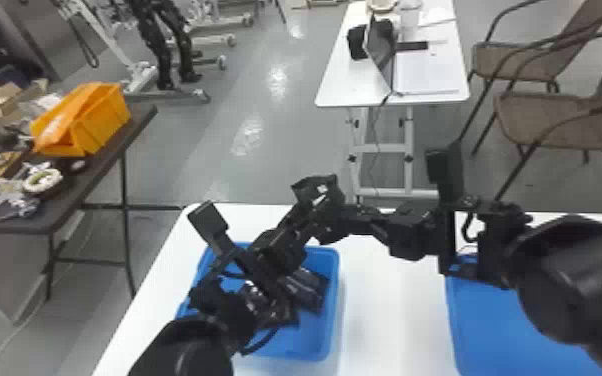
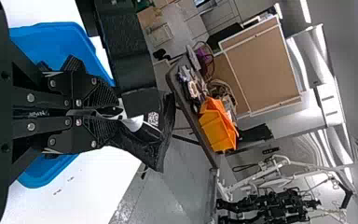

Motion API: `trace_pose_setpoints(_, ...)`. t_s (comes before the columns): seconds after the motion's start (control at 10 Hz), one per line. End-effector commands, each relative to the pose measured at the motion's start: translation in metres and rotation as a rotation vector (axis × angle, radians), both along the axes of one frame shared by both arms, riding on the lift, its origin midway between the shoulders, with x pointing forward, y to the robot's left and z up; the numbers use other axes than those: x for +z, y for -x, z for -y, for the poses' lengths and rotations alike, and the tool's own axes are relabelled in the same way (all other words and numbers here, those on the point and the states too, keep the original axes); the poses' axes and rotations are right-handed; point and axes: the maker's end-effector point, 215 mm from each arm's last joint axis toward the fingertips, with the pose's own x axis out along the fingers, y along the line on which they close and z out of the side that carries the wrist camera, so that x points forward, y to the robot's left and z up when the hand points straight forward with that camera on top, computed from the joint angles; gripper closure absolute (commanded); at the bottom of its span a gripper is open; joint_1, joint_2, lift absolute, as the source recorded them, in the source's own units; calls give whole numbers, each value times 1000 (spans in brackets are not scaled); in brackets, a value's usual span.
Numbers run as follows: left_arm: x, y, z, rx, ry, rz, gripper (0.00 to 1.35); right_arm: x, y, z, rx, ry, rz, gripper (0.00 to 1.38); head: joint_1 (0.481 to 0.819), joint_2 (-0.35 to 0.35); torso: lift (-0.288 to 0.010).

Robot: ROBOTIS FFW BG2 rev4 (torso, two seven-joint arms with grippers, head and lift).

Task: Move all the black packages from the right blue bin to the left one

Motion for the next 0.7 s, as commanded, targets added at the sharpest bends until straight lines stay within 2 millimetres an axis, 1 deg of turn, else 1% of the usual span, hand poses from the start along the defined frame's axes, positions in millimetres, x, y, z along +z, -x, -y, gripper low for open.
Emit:
trace_pose_setpoints(0.0, -1, 3, -5, 26, 23, -1, 1222, -1, 1, 0, 1, -2, -2, 1102, 695, 261, -41)
trace_pose_setpoints(0.2, 2, 3, -11, 45, 19, 17, 1222, -2, 2, 1, 0, -6, -9, 1102, 695, 268, -41)
trace_pose_setpoints(0.3, 4, 2, -13, 53, 16, 26, 1222, -4, 3, 0, 0, -11, -18, 1070, 695, 271, -41)
trace_pose_setpoints(0.4, 6, 2, -16, 63, 3, 40, 1222, -6, 5, 0, -3, -21, -22, 782, 695, 275, -41)
trace_pose_setpoints(0.5, 12, 0, -26, 91, -52, 70, 1222, -5, 3, 4, -17, -29, -20, 320, 695, 278, -41)
trace_pose_setpoints(0.6, 18, -1, -40, 120, -127, 92, 1222, -4, -2, 15, -51, -33, -8, 62, 695, 280, -41)
